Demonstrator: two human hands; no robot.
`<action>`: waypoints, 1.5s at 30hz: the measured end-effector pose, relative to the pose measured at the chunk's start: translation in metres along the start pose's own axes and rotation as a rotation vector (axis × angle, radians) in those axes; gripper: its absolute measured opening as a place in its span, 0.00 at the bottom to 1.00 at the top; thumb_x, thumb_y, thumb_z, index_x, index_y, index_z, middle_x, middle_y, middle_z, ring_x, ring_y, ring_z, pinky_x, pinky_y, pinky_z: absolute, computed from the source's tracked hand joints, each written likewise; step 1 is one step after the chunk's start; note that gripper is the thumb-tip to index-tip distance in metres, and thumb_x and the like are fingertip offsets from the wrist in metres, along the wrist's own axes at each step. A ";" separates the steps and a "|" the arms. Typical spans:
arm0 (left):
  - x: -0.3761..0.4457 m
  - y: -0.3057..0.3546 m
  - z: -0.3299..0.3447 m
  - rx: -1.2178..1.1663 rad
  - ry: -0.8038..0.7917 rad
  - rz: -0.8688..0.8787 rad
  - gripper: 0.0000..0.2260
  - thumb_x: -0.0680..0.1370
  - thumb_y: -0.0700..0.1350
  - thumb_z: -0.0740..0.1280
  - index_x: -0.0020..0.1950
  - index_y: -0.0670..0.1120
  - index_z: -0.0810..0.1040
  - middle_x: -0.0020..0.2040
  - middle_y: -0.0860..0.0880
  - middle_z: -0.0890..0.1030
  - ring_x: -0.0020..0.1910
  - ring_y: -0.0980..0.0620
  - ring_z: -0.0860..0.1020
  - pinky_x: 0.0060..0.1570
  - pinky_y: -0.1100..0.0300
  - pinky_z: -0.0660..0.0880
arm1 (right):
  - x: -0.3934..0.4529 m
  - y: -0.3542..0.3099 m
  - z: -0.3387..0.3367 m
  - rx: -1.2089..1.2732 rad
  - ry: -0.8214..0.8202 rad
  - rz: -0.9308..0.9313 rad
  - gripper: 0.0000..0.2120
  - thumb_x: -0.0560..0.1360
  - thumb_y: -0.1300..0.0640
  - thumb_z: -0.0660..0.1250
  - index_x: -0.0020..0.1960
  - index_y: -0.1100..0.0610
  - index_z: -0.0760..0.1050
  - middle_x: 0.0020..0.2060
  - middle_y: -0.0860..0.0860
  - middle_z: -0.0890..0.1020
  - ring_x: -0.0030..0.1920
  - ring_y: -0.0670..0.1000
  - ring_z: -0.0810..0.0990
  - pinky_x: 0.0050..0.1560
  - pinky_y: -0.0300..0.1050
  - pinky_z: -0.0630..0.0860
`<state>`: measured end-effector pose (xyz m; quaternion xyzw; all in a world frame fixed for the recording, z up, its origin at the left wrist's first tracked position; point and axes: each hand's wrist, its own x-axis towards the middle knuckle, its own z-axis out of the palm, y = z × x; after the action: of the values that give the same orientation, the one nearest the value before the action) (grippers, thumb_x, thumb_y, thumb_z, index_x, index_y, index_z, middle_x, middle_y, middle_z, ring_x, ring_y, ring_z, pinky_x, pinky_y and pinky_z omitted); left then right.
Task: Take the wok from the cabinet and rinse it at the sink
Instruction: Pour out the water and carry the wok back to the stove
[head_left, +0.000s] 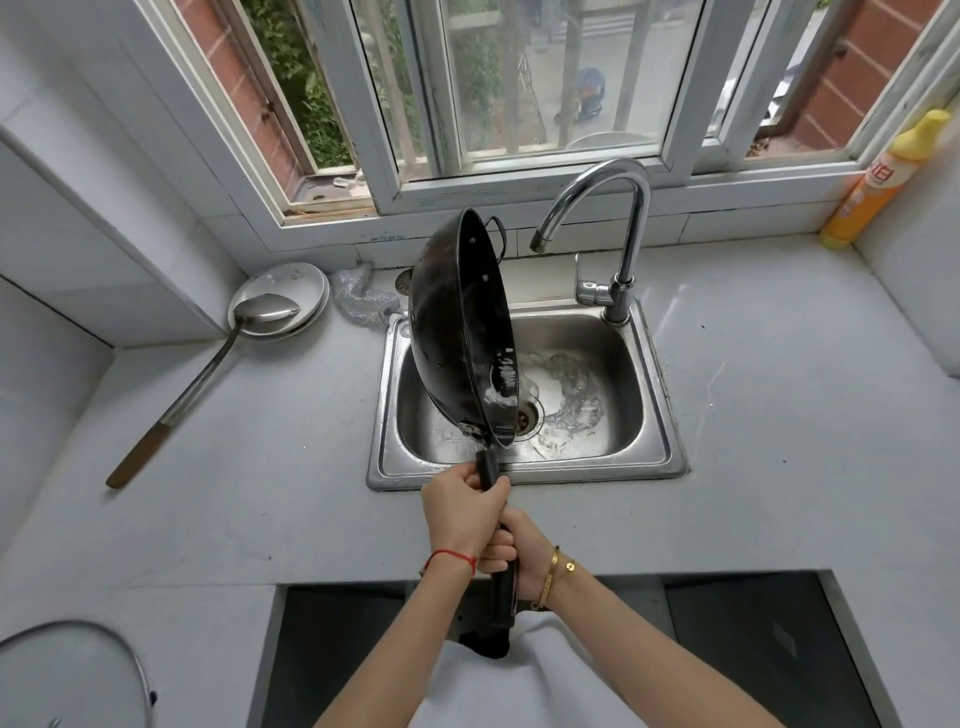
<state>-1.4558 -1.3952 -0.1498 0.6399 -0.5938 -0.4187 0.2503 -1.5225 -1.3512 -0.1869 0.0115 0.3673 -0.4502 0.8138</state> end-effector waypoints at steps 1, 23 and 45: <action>0.000 0.001 0.000 -0.009 0.003 -0.004 0.03 0.69 0.44 0.73 0.36 0.48 0.82 0.31 0.53 0.84 0.33 0.57 0.82 0.36 0.64 0.79 | 0.000 -0.001 0.000 0.010 -0.005 0.000 0.30 0.80 0.55 0.54 0.18 0.52 0.62 0.13 0.45 0.62 0.12 0.43 0.60 0.14 0.32 0.57; 0.014 -0.010 -0.003 -0.608 -0.576 -0.330 0.07 0.78 0.42 0.68 0.49 0.38 0.79 0.39 0.44 0.80 0.39 0.50 0.77 0.44 0.60 0.75 | -0.014 -0.010 -0.006 -0.109 0.129 0.010 0.22 0.77 0.57 0.60 0.24 0.52 0.64 0.17 0.46 0.63 0.16 0.44 0.62 0.17 0.35 0.61; 0.006 -0.003 -0.010 -0.473 -0.389 -0.164 0.09 0.75 0.42 0.72 0.50 0.36 0.81 0.38 0.45 0.84 0.42 0.49 0.82 0.51 0.54 0.80 | -0.029 -0.003 0.029 -0.357 0.472 -0.245 0.14 0.77 0.60 0.63 0.34 0.56 0.67 0.21 0.49 0.65 0.20 0.47 0.63 0.22 0.36 0.64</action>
<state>-1.4464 -1.4019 -0.1480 0.5177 -0.4630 -0.6785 0.2393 -1.5173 -1.3419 -0.1470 -0.0715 0.6176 -0.4581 0.6353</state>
